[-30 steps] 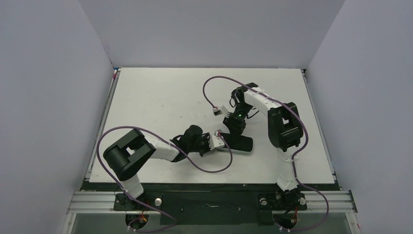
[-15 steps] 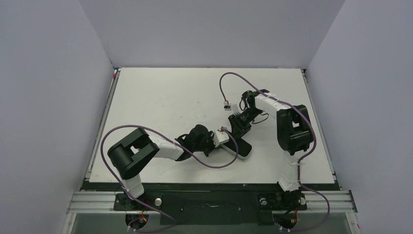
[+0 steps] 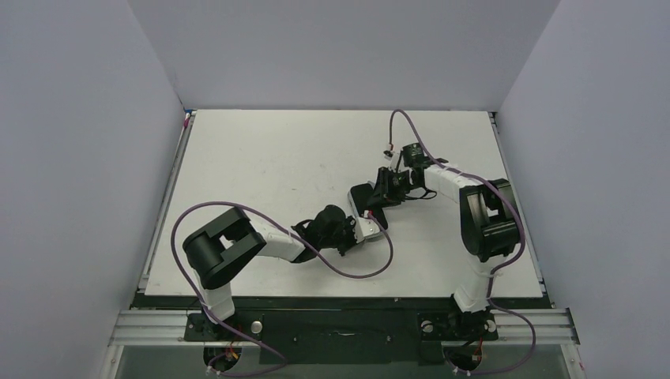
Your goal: Open the umbrella
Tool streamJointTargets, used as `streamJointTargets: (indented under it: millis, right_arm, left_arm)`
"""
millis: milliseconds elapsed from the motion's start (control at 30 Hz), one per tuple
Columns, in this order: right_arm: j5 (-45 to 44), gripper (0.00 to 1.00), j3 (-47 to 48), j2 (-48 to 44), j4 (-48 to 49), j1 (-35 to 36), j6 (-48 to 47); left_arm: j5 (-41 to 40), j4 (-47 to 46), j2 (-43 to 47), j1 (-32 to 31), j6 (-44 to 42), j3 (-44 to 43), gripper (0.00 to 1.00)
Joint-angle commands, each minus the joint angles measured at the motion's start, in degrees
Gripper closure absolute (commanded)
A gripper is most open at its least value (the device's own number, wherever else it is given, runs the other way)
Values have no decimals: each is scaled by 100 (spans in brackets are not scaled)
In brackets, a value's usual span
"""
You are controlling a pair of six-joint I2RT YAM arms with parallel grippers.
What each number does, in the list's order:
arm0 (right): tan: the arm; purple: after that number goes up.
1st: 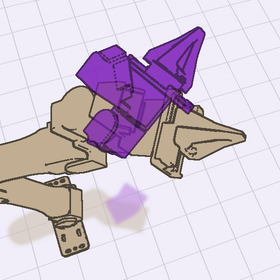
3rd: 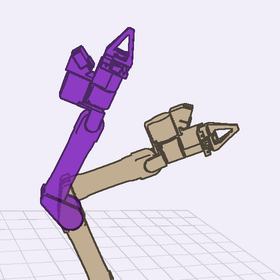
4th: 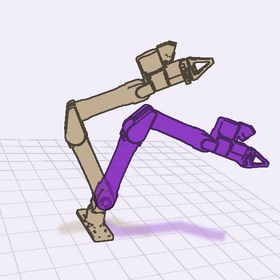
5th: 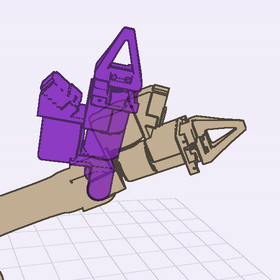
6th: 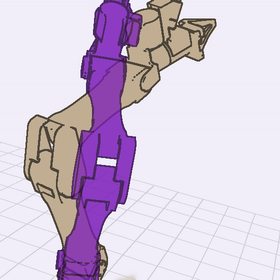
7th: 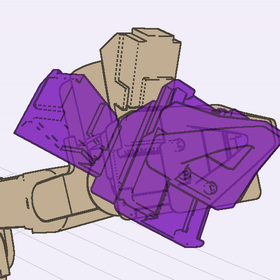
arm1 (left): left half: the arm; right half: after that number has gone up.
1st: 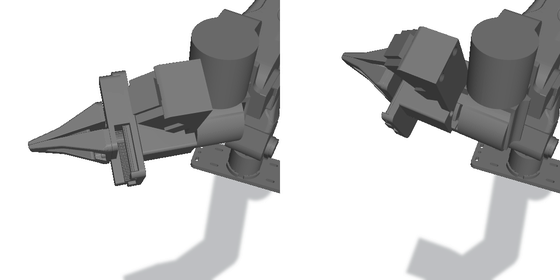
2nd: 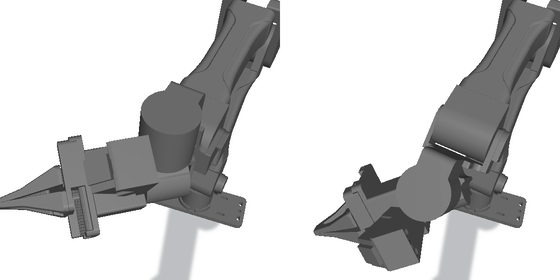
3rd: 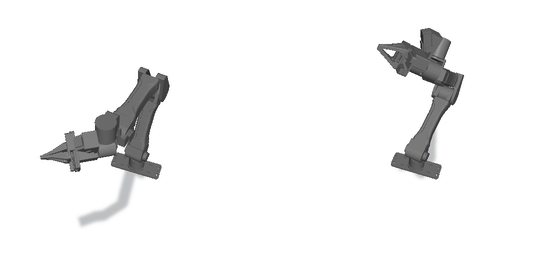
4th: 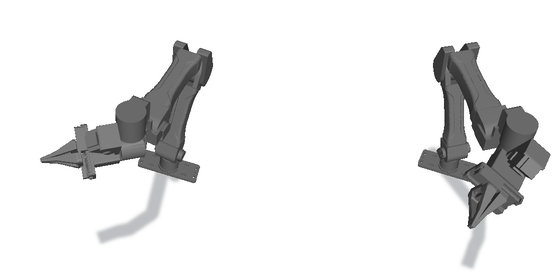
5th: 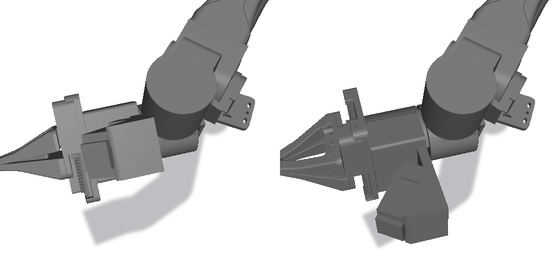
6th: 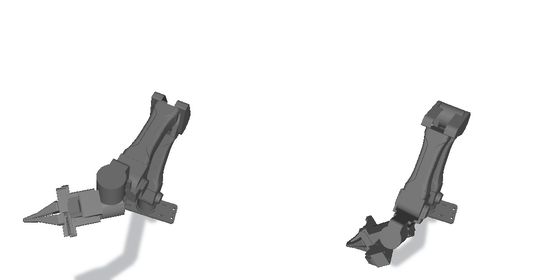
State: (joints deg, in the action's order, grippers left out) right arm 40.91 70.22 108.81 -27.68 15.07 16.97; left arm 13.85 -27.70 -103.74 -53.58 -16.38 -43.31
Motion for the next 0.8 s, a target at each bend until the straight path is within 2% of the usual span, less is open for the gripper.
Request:
streamJointTargets:
  millis: [0, 100, 200, 267, 300, 333, 367, 467, 600, 667, 767]
  right_arm:
    - [-1884, 100, -500, -278, 1583, -176, 1601]
    - [-2039, 100, -653, -352, 1544, -181, 2150]
    - [-1792, 100, -741, -386, 1085, -185, 2176]
    - [-1515, 67, -925, -571, 881, -168, 1975]
    - [-1346, 43, -985, -717, 796, -157, 1875]
    - [-1277, 30, -1050, -789, 542, -130, 1624]
    - [-1150, 23, -1061, -945, 411, -104, 1475]
    - [-972, 18, -1072, -1302, -216, -82, 691]
    - [-641, 18, -815, -1666, -1010, -98, -583]
    - [-591, 18, -521, -1700, -1445, -117, -1403]
    - [-470, 18, 287, -1530, -2126, -142, -3116]
  left_arm:
    - [375, 261, -90, -202, -38, -5, 100]
    - [261, 245, -53, -174, 89, 64, 100]
    - [345, 335, -2, 171, 382, 37, 100]
    - [406, 488, 29, 487, 471, -13, 100]
    - [443, 556, 38, 660, 419, -24, 100]
    - [452, 582, 74, 737, 301, -18, 100]
    - [474, 600, 91, 878, 236, -13, 100]
    - [624, 610, 144, 1132, -134, -27, 100]
    - [933, 664, 118, 1247, -713, -94, 100]
    - [1023, 710, 96, 1259, -1024, -114, 100]
    - [1105, 802, 52, 1312, -1254, -181, 100]
